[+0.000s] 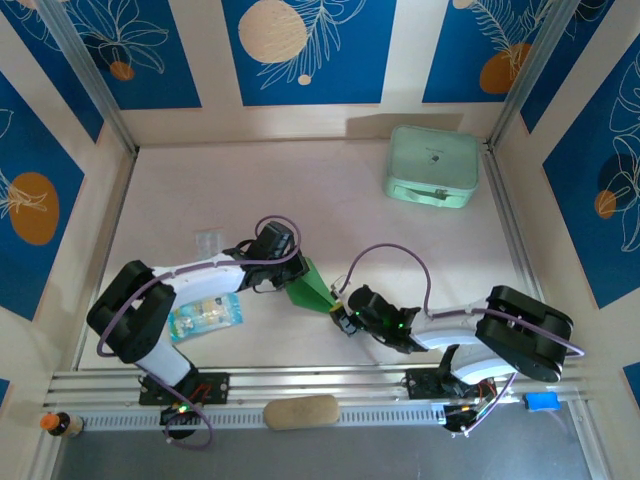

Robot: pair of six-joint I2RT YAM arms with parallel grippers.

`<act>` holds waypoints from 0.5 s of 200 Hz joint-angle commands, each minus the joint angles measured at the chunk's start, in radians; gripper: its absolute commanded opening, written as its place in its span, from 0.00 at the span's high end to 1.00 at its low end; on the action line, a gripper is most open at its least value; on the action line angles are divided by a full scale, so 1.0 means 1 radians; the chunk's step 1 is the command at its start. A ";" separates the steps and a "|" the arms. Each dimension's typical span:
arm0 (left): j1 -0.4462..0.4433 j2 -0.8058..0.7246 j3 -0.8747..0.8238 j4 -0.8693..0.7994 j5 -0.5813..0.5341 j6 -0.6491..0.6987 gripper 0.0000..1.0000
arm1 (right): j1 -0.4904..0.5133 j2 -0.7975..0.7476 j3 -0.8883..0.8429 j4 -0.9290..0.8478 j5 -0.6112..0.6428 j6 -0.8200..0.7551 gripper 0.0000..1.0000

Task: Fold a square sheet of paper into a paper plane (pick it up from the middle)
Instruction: Fourth fold the wing at the center of the table.

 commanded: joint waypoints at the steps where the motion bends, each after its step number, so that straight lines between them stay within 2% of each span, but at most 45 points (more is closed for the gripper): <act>1: 0.011 0.002 -0.003 -0.017 0.001 -0.007 0.96 | -0.004 0.013 0.003 0.000 -0.014 0.011 0.78; 29: 0.012 -0.001 -0.004 -0.018 -0.001 -0.005 0.97 | -0.007 0.000 -0.006 0.013 -0.013 0.016 0.80; 78: 0.013 0.000 -0.004 -0.021 -0.002 -0.005 0.97 | -0.010 -0.037 -0.009 -0.016 -0.013 0.034 0.75; 100: 0.013 0.002 -0.004 -0.020 -0.002 -0.005 0.97 | -0.011 -0.039 -0.012 -0.018 -0.029 0.037 0.78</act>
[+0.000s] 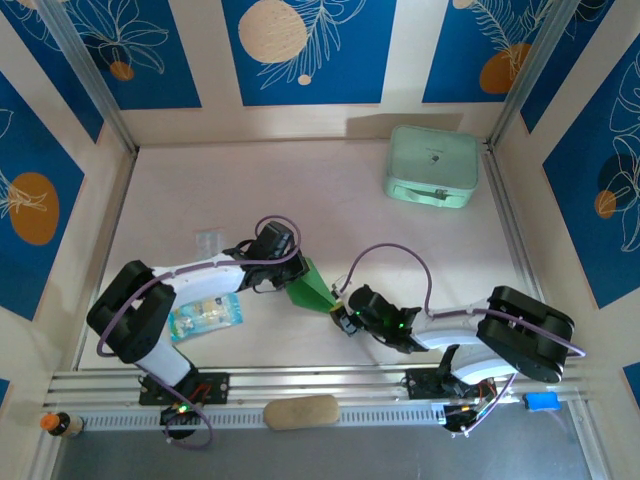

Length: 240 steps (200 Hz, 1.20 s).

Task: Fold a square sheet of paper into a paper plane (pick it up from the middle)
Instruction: Fourth fold the wing at the center of the table.

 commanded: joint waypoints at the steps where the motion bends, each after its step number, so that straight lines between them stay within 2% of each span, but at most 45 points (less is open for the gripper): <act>1: 0.013 0.002 -0.004 -0.020 -0.002 -0.005 0.97 | -0.006 -0.021 -0.011 -0.010 -0.029 0.017 0.78; 70: 0.013 -0.001 -0.009 -0.020 -0.002 -0.007 0.96 | -0.013 -0.007 -0.005 -0.012 -0.067 0.021 0.88; 95: 0.013 -0.011 -0.012 -0.019 -0.005 -0.009 0.84 | -0.039 0.019 0.008 -0.016 -0.140 0.054 0.92; 110: 0.014 -0.033 -0.017 -0.031 -0.020 -0.008 0.68 | -0.064 0.050 0.024 -0.020 -0.200 0.085 0.93; 136: 0.016 -0.101 -0.043 -0.053 -0.063 -0.015 0.51 | -0.076 0.097 0.046 -0.023 -0.250 0.127 0.93; 172: 0.018 -0.199 -0.088 -0.098 -0.106 -0.028 0.41 | -0.085 0.138 0.067 -0.047 -0.302 0.171 0.93; 204: 0.018 -0.286 -0.142 -0.097 -0.111 -0.044 0.45 | -0.088 0.137 0.075 -0.096 -0.308 0.205 0.92; 222: 0.018 -0.321 -0.172 -0.069 -0.100 -0.045 0.53 | -0.083 0.129 0.066 -0.090 -0.306 0.226 0.92; 240: 0.018 -0.328 -0.167 -0.022 -0.069 0.020 0.44 | -0.062 0.113 0.072 -0.115 -0.256 0.218 0.92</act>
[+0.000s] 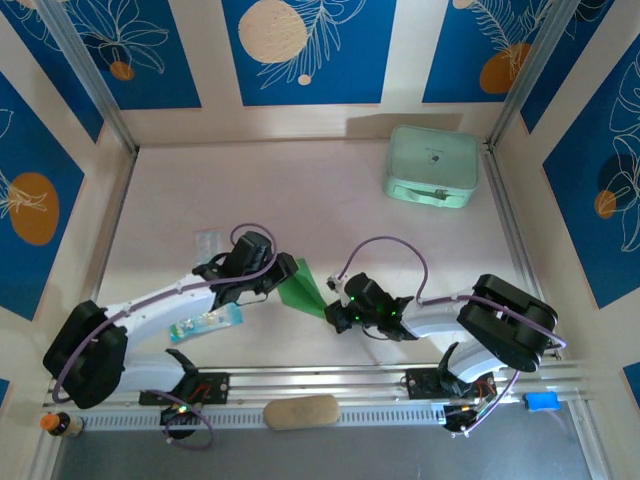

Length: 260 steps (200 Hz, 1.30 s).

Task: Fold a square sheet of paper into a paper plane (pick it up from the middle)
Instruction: Fourth fold the wing at the center of the table.

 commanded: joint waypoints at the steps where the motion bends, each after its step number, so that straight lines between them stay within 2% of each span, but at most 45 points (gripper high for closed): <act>1: 0.011 -0.018 -0.003 0.036 0.017 0.047 0.44 | 0.023 -0.004 -0.008 -0.116 0.020 0.026 0.91; 11: 0.011 -0.007 0.033 -0.009 0.010 0.071 0.39 | 0.043 -0.014 -0.006 -0.124 0.058 0.009 0.91; 20: 0.011 0.008 0.061 -0.042 -0.002 0.085 0.30 | 0.061 -0.019 -0.002 -0.133 0.103 -0.010 0.91; 25: 0.011 0.018 0.071 -0.051 -0.007 0.088 0.27 | 0.070 -0.022 0.002 -0.144 0.128 -0.022 0.90; 60: 0.022 0.129 0.103 -0.040 0.055 0.084 0.25 | 0.131 -0.033 0.021 -0.164 0.271 -0.109 0.89; 81: 0.024 0.170 0.112 -0.070 0.054 0.073 0.28 | 0.147 -0.036 0.023 -0.168 0.306 -0.131 0.88; 102: 0.028 0.182 0.090 -0.045 0.053 0.057 0.34 | 0.173 -0.038 0.017 -0.145 0.322 -0.162 0.87; 117: 0.034 0.192 0.083 -0.017 0.073 0.050 0.42 | 0.187 -0.031 0.017 -0.130 0.343 -0.180 0.85; 157: 0.036 0.204 0.085 -0.030 0.065 0.045 0.82 | 0.205 -0.044 0.030 -0.137 0.383 -0.200 0.79; 182: 0.036 0.201 0.082 -0.024 0.065 0.039 0.97 | 0.217 -0.042 0.034 -0.124 0.405 -0.222 0.77; 194: 0.036 0.201 0.080 -0.019 0.068 0.032 1.00 | 0.223 -0.038 0.042 -0.128 0.420 -0.231 0.76; 260: 0.036 0.196 0.062 0.004 0.075 0.004 1.00 | 0.259 -0.033 0.092 -0.187 0.504 -0.244 0.72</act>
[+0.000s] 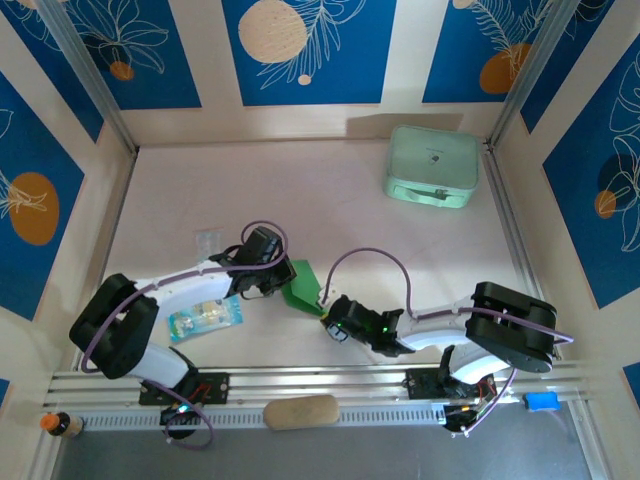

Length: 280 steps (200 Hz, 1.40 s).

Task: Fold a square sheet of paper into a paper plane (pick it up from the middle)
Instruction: Fourth fold the wing at the center of the table.

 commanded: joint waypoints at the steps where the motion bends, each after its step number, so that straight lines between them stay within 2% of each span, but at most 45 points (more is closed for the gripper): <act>1: 0.010 -0.004 -0.019 0.013 0.015 -0.017 1.00 | 0.019 -0.005 0.048 -0.044 0.062 -0.013 0.72; 86: 0.012 -0.005 -0.020 0.017 0.016 -0.017 1.00 | 0.037 0.037 0.077 -0.076 0.076 0.002 0.75; 121: 0.013 -0.007 -0.017 0.016 0.017 -0.016 1.00 | 0.036 0.020 0.064 -0.062 0.078 0.011 0.80; 148: 0.014 -0.006 -0.016 0.014 0.017 -0.014 1.00 | 0.034 0.002 0.061 -0.060 0.068 0.023 0.78; 191: 0.013 -0.011 -0.017 0.018 0.018 -0.016 1.00 | 0.015 -0.003 0.046 -0.054 0.029 0.039 0.88; 238: 0.015 -0.020 -0.017 0.011 0.013 -0.015 1.00 | -0.006 0.003 0.043 -0.048 -0.020 0.069 0.92; 258: 0.018 -0.027 -0.013 0.004 0.010 -0.011 0.89 | -0.018 0.006 0.040 -0.040 -0.053 0.085 0.93; 272: 0.021 -0.039 -0.012 -0.005 0.003 -0.005 0.87 | -0.035 0.008 0.038 -0.035 -0.095 0.103 0.94; 280: 0.021 -0.050 -0.011 -0.013 -0.007 -0.001 0.78 | -0.051 0.004 0.037 -0.034 -0.138 0.120 0.94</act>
